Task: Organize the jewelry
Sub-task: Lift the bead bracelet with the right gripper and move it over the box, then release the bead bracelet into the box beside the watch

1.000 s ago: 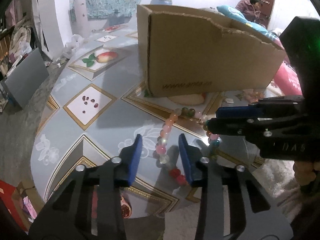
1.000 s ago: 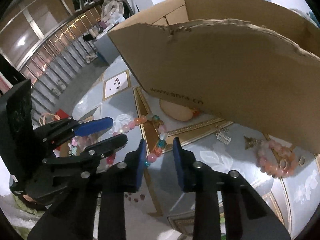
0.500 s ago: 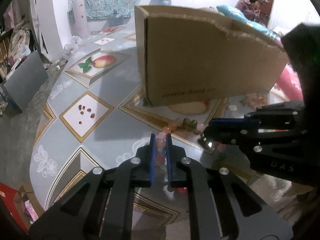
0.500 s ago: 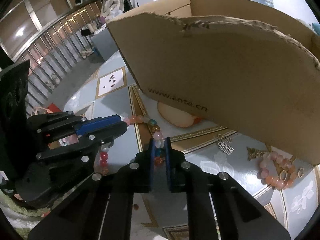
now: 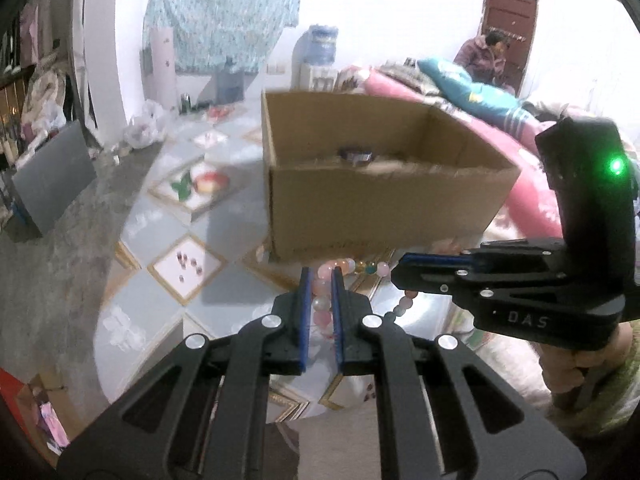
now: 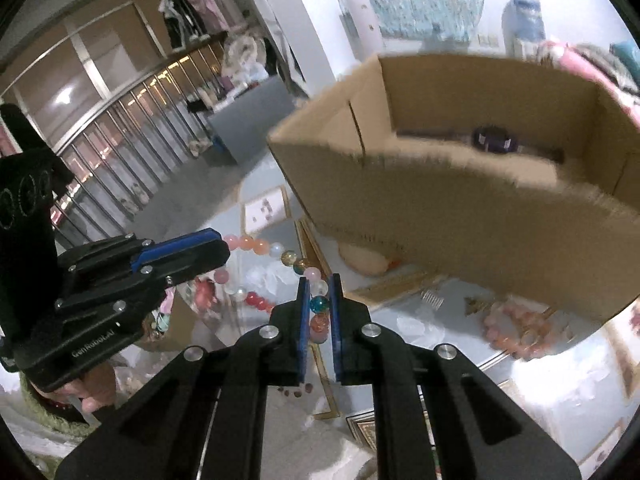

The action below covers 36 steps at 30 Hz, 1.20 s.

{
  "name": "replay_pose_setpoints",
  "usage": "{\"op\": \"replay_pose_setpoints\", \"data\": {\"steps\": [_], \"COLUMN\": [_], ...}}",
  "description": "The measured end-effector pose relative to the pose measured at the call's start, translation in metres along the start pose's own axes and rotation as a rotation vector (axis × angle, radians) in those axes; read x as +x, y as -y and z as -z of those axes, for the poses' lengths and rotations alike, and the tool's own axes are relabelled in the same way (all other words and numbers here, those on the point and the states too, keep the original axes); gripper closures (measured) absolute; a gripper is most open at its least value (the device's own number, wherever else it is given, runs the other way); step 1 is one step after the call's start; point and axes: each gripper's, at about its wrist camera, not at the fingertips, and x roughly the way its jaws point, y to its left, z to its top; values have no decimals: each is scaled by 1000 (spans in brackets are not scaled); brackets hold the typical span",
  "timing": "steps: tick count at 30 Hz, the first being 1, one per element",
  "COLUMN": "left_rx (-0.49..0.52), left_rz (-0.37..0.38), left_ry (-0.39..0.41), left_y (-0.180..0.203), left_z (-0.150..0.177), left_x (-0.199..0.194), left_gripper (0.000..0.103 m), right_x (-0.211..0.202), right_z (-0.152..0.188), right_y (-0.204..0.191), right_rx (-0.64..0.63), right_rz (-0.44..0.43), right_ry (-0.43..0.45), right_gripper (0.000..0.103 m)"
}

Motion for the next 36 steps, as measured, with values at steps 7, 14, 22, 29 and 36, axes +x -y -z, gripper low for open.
{"op": "replay_pose_setpoints", "data": {"steps": [7, 14, 22, 29, 36], "left_rx": [90, 137, 126, 119, 87], "left_rz": [26, 57, 52, -37, -73], "left_ry": [156, 198, 0, -169, -144], "left_y": [21, 28, 16, 0, -8], "left_z": [-63, -135, -146, -141, -142], "left_x": [-36, -8, 85, 149, 148], "left_gripper": [94, 94, 94, 94, 88], "right_x": [-64, -69, 18, 92, 90], "right_z": [-49, -119, -155, -170, -177], "right_y": [-6, 30, 93, 124, 131], "right_rx": [-84, -75, 83, 179, 210], "right_rz": [2, 21, -20, -25, -22], "right_ry": [166, 138, -157, -359, -313], "right_gripper": [93, 93, 93, 93, 92]}}
